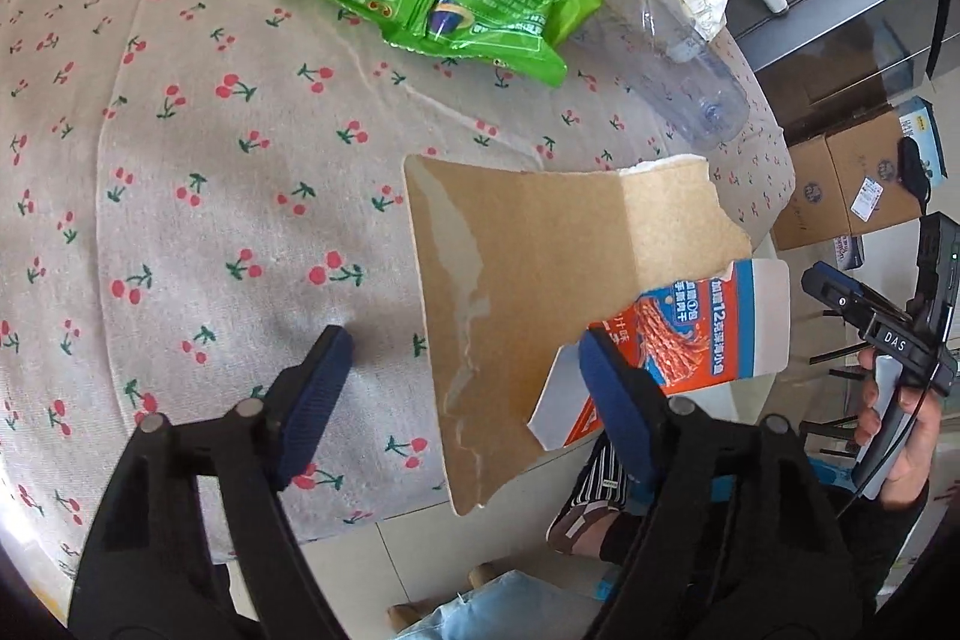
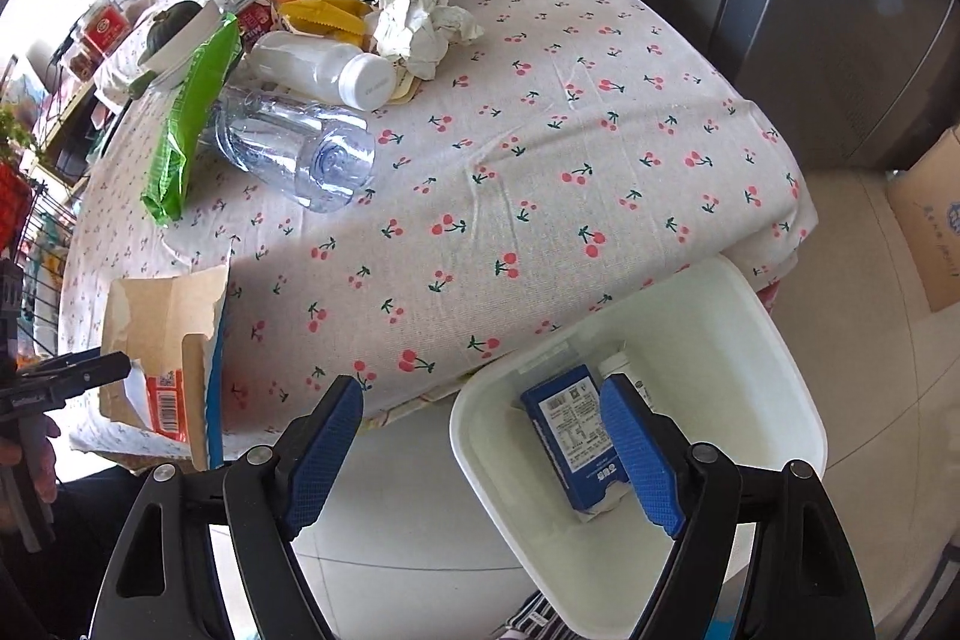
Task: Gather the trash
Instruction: 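Grasp the cardboard milk carton with the left gripper while the right gripper grasps the clear plastic bottle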
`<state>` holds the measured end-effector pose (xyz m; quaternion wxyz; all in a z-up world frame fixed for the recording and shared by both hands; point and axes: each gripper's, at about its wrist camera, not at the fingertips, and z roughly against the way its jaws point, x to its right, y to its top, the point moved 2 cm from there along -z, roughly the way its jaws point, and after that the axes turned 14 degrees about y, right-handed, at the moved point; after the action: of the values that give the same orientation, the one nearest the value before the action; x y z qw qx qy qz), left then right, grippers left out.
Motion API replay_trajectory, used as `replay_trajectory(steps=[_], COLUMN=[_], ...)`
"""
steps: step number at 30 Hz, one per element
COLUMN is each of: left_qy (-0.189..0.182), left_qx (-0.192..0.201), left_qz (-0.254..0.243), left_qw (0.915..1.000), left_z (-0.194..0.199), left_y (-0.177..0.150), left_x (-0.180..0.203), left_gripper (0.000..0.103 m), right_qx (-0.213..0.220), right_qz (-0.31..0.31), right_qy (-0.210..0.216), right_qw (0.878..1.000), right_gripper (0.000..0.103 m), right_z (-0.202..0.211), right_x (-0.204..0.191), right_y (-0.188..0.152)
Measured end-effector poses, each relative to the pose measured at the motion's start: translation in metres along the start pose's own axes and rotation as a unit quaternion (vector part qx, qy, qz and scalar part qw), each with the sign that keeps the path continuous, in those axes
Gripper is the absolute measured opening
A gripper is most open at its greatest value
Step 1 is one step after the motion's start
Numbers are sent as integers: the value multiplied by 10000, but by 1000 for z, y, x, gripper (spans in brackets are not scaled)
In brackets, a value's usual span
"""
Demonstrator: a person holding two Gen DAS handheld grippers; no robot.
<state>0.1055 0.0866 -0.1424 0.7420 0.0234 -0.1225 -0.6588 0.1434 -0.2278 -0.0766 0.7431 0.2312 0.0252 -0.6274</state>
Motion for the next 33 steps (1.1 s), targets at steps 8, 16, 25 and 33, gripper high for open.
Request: replay_trajectory(steps=[8, 16, 25, 33], left_qy=[-416, -260, 347, 907], left_qx=[135, 1527, 2628, 2333], left_qz=[-211, -184, 384, 689], left_qw=[9988, 9878, 9635, 9657], left_z=[9, 92, 150, 123], left_y=[-1, 12, 21, 35], left_x=[12, -1, -58, -95], left_gripper=[9, 1, 1, 1], right_qx=[4, 146, 229, 57], right_qz=[190, 624, 1406, 2238], right_qy=[10, 89, 156, -194], right_qw=[9998, 9979, 9897, 9744], right_gripper=[83, 83, 83, 82], right_z=[-7, -15, -48, -96], right_x=[-18, -51, -102, -141], right_y=[15, 44, 84, 103])
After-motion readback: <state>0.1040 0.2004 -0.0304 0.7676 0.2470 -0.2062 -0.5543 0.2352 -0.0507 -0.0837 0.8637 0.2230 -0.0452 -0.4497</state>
